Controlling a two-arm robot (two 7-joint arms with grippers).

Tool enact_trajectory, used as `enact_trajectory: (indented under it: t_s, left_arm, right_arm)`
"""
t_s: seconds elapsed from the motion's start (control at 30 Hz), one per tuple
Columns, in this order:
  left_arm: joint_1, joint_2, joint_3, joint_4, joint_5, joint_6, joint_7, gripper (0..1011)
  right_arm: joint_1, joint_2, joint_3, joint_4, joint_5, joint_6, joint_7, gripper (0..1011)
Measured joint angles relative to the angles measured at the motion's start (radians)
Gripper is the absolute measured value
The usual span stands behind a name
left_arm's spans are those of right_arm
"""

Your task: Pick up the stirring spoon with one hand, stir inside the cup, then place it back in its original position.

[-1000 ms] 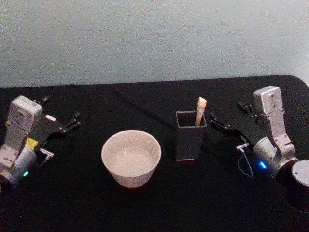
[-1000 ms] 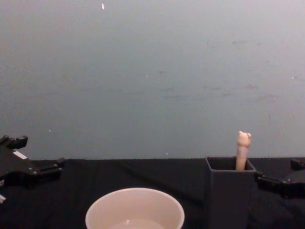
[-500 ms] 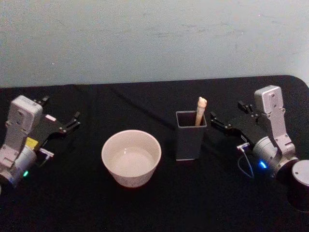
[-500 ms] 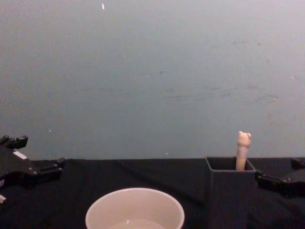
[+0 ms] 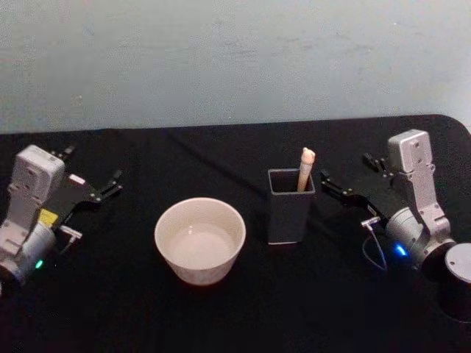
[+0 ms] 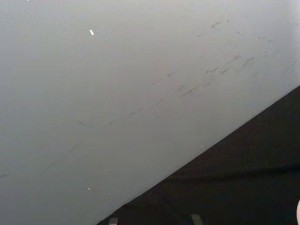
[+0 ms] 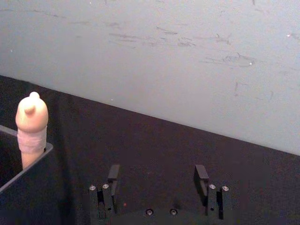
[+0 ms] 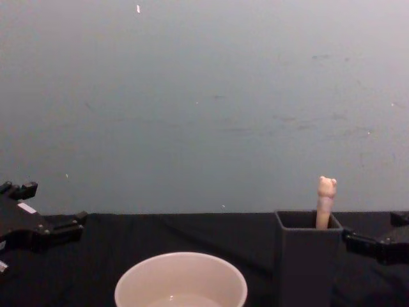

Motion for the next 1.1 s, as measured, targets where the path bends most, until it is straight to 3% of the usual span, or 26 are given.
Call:
enact_trajectory:
  t_s: [1.1]
  left_arm:
    - [0.0,0.0,0.0,0.0,0.0,0.0,0.0,1002]
  right_arm:
    - [0.0,0.0,0.0,0.0,0.0,0.0,0.0,1002]
